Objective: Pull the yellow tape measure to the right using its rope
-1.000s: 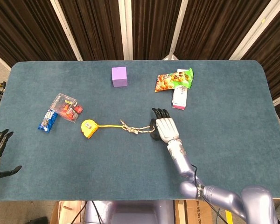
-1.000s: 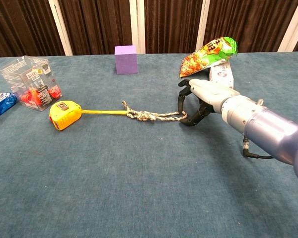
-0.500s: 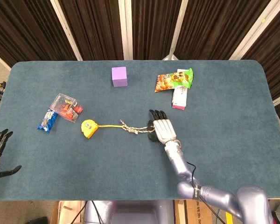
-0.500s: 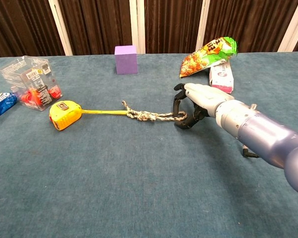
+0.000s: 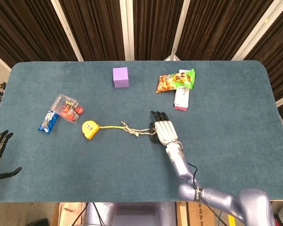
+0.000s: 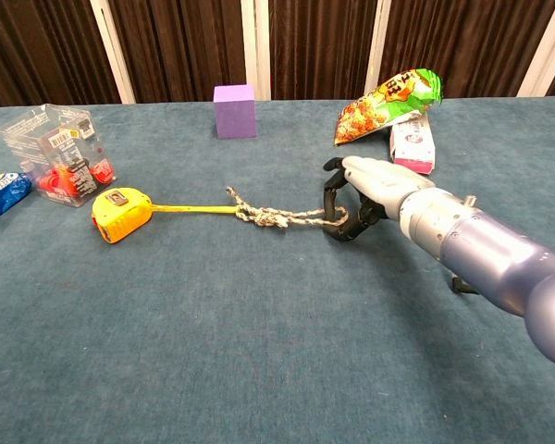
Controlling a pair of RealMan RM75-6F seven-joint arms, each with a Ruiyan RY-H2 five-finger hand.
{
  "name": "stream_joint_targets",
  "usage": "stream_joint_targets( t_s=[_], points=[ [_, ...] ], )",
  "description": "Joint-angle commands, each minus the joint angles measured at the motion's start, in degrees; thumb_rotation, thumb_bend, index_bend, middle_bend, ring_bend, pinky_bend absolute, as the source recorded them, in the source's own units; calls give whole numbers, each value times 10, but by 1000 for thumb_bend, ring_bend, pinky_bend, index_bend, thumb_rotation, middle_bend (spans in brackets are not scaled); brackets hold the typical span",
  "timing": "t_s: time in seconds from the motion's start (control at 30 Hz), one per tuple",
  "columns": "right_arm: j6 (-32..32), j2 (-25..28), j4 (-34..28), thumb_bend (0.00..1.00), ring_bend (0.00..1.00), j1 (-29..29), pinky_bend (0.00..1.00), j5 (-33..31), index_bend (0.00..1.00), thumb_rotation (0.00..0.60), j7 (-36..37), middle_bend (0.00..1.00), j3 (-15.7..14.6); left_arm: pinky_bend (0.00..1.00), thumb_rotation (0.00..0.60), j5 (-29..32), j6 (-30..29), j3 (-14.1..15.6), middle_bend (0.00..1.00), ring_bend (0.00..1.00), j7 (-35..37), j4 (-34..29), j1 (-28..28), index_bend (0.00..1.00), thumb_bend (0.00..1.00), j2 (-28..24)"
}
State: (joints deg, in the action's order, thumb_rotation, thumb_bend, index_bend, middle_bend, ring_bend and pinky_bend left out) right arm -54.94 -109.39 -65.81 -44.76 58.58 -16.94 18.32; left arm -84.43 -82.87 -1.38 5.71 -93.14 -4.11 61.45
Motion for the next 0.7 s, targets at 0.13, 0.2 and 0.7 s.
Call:
stream_joint_targets(
  t_s=[0.13, 0.2, 0.7],
  points=[
    [-14, 22, -34, 433, 0, 6, 0, 1, 635, 600, -9, 102, 3, 0, 600, -2, 0, 1, 0, 0, 0, 0, 0, 0, 0, 0],
    [-19, 33, -47, 433, 0, 9, 0, 0, 635, 600, -12, 102, 5, 0, 600, -1, 0, 1, 0, 0, 0, -1, 0, 0, 0, 0],
    [-58, 150, -182, 435, 0, 46, 0, -12, 634, 600, -35, 102, 7, 0, 600, -7, -4, 3, 0, 0, -8, -3, 2, 0, 0, 0]
  ],
)
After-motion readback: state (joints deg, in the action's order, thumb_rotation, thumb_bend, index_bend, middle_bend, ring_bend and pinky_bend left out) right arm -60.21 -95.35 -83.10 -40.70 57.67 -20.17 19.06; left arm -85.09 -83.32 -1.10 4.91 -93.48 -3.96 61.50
